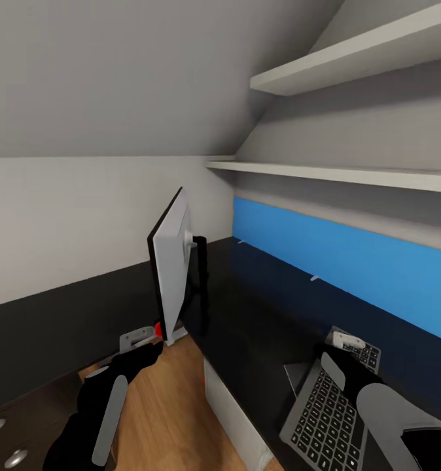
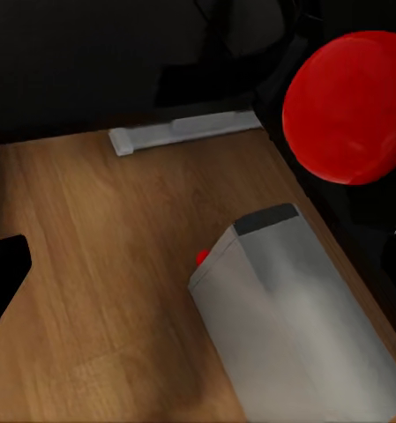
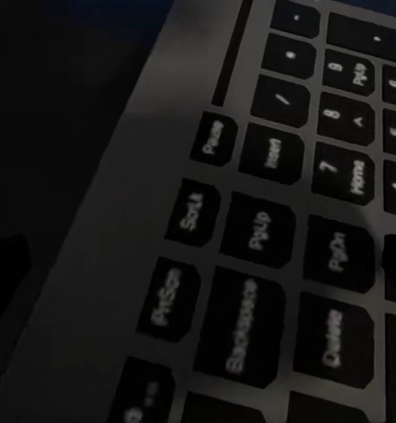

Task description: In the bedroom, organize the workspace by keeping the computer under the desk, ensuring the monitor is on the desk, placing the keyboard on the desk next to the monitor, placing the mouse on the desk next to the keyboard, moving the folder from the swivel chair onto the desk next to the mouse, stacking the notebook on top of the folder with the pen on top of the notebook, and positioning the swivel chair next to the desk.

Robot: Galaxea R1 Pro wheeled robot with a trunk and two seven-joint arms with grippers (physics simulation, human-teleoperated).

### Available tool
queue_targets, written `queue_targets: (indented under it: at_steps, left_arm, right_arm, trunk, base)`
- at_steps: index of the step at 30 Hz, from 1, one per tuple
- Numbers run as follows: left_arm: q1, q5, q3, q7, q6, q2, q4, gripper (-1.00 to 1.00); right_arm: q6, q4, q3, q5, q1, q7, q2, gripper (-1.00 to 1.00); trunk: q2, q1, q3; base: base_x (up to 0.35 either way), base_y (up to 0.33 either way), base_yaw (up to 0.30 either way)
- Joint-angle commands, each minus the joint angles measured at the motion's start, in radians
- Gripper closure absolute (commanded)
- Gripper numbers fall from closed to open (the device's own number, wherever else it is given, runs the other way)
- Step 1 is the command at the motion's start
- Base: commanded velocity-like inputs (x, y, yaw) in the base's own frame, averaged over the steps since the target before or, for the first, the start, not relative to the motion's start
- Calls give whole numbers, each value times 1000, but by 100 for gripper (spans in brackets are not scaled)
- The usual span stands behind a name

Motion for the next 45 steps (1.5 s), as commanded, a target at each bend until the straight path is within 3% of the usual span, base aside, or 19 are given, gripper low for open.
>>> queue_targets:
  at_steps: [1,25,45]
  left_arm:
    - [-1,11,1,7,4,-1,-1,-100]
    - [-1,10,1,4,5,-2,-1,-100]
    - [-1,10,1,4,5,-2,-1,-100]
  right_arm:
    - [6,33,4,-13,0,-8,-1,-100]
    - [4,29,3,-12,1,-8,-1,-100]
    - [3,32,3,-12,1,-7,-1,-100]
  trunk:
    - [-1,0,-2]
    - [-1,0,-4]
    - [-1,0,-1]
  base:
    - [0,0,-23]
    - [-52,0,-9]
    - [0,0,-270]
